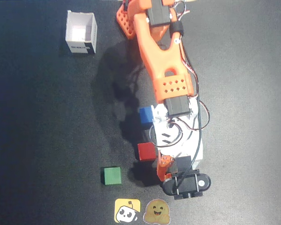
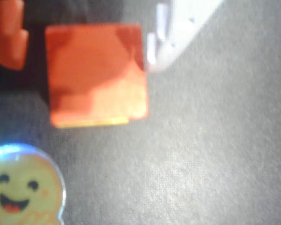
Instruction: Put the orange cube on top of the yellow cube.
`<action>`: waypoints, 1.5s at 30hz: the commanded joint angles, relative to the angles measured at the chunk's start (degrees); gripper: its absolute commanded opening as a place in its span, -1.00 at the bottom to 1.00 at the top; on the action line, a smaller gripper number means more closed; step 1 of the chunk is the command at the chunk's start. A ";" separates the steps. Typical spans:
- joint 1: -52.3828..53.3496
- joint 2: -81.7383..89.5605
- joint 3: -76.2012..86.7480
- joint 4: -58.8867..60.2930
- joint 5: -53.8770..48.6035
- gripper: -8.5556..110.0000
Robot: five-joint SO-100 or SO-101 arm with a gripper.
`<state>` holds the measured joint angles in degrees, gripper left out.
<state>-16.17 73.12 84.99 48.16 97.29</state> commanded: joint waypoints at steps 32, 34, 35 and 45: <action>10.46 60.82 63.98 -15.47 -10.90 -0.85; 10.46 62.93 66.27 -15.56 -10.20 -0.85; 10.46 64.42 67.41 -15.56 -10.20 -0.85; 10.46 86.75 79.63 -8.00 -9.32 -0.85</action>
<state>-5.71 154.42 164.62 37.27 87.54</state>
